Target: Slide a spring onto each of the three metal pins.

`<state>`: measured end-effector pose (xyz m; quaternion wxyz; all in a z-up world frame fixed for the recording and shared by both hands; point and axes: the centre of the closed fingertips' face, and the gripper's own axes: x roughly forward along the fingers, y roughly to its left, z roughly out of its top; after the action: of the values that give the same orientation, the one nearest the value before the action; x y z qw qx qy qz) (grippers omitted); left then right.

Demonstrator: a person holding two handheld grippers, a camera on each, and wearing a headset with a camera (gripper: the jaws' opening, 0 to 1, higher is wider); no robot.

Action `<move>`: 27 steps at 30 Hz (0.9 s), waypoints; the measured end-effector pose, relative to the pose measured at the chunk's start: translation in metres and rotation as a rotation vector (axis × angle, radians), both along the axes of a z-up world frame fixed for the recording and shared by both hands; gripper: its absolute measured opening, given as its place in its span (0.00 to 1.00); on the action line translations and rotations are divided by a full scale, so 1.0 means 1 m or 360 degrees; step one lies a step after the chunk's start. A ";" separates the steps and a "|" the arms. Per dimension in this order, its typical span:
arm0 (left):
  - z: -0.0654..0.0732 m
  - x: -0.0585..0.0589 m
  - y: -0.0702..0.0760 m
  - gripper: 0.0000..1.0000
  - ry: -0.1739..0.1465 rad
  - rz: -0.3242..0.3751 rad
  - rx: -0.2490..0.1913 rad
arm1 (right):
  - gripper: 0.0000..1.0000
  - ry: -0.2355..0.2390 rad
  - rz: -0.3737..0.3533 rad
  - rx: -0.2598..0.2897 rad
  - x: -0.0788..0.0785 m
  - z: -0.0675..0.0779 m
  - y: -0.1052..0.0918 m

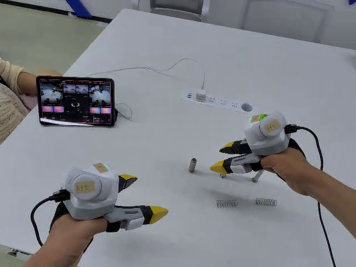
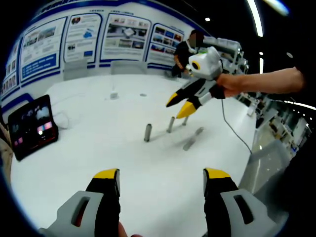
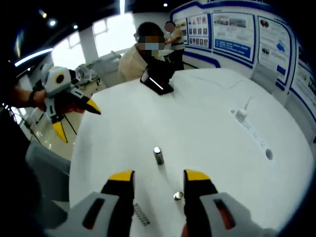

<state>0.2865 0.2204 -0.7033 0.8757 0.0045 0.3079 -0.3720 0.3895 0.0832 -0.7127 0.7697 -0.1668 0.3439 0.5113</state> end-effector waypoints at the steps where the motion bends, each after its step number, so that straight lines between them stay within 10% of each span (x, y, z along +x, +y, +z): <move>1: 0.000 0.000 0.000 0.70 0.0000 -0.0002 0.0000 | 0.42 0.0002 -0.0011 0.0005 -0.001 0.000 -0.001; 27: 0.000 0.005 -0.010 0.70 -0.0009 -0.0040 0.0004 | 0.65 -0.0012 -0.0287 0.0067 -0.037 0.001 -0.047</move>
<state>0.2919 0.2106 -0.7031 0.8718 0.0106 0.3059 -0.3825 0.3526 0.0358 -0.7114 0.8173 -0.1208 0.3438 0.4463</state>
